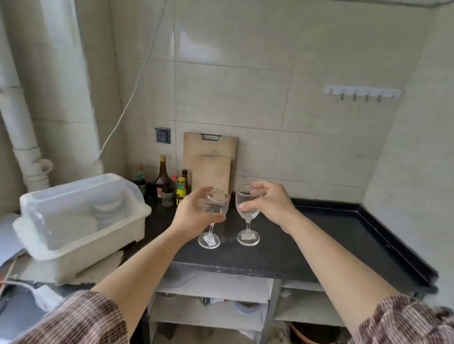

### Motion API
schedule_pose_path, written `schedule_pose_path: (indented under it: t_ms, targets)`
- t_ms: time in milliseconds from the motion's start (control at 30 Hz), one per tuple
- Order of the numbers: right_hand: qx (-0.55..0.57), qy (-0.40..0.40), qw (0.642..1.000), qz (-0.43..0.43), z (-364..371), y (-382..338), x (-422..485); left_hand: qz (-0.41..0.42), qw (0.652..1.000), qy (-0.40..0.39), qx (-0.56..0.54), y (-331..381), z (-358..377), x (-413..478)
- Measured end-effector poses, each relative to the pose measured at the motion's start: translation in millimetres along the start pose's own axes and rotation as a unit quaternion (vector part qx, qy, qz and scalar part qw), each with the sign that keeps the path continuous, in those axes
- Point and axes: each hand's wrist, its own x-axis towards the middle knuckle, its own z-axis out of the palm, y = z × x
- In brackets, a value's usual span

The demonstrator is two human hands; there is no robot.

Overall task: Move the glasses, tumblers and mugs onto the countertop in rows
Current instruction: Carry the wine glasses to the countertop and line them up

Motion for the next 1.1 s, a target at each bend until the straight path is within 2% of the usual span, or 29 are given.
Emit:
schedule_pose_path:
  t_ms: [233,533,733,900,967,1100]
  targets:
    - [-0.003,0.060,0.997,0.053,-61,67,105,-0.003,0.999,-0.052,-0.014,-12,94,132]
    - [-0.028,0.109,0.988,0.108,-140,170,208,-0.020,0.992,-0.121,-0.025,-33,235,242]
    - [-0.044,0.087,0.985,0.145,-192,264,301,-0.041,0.989,-0.142,0.009,-61,340,319]
    - [-0.053,0.039,0.983,0.172,-217,335,365,-0.101,0.984,-0.143,0.038,-90,417,369]
    - [-0.055,0.014,0.980,0.189,-238,384,414,-0.116,0.981,-0.144,0.062,-111,470,408]
    - [-0.070,0.011,0.979,0.189,-245,425,453,-0.101,0.976,-0.156,0.118,-131,504,444]
